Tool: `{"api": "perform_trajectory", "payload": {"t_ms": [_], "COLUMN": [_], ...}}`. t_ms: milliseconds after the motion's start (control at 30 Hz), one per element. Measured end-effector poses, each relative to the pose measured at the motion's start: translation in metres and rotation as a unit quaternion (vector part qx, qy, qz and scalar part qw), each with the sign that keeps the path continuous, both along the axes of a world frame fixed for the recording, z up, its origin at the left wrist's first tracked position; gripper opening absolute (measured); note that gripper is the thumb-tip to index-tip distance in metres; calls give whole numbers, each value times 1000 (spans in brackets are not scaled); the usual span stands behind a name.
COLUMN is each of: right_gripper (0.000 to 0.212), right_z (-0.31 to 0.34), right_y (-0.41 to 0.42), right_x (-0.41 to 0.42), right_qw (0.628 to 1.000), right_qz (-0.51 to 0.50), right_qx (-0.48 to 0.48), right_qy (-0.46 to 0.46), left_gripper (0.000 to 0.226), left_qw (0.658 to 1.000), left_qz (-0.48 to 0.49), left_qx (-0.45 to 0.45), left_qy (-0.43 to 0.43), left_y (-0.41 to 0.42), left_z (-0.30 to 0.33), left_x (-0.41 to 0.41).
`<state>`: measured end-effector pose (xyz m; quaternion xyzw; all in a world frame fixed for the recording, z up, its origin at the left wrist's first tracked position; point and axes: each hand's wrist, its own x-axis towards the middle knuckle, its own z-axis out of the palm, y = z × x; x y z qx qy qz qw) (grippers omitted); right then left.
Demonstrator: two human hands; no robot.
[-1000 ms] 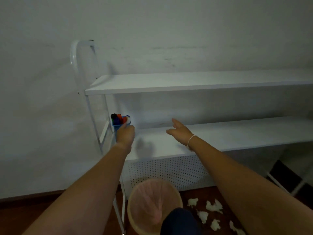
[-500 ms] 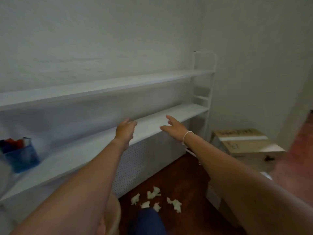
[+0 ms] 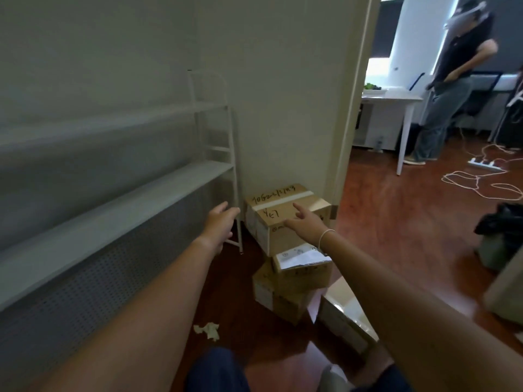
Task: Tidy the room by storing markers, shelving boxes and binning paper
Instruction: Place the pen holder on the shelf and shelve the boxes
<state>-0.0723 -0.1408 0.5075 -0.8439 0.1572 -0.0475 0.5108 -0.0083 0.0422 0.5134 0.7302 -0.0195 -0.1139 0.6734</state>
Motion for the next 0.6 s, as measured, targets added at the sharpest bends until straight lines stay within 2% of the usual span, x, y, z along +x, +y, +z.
{"api": "perform_trajectory", "payload": {"t_ms": [300,600], "right_gripper": [70,73], "right_z": [-46,-113], "right_y": [-39,-45], "right_x": [-2,75], "right_qw": [996,992], "right_qz": [-49,-55], "right_qx": [52,86], "right_qy": [45,76], "left_gripper": [57,55], "left_qw": [999,995], "left_qz": [-27,-19], "left_qx": [12,55], "left_qy": [42,75], "left_y": [-46,-61], "left_z": [-30,-75], "left_x": [9,77]}}
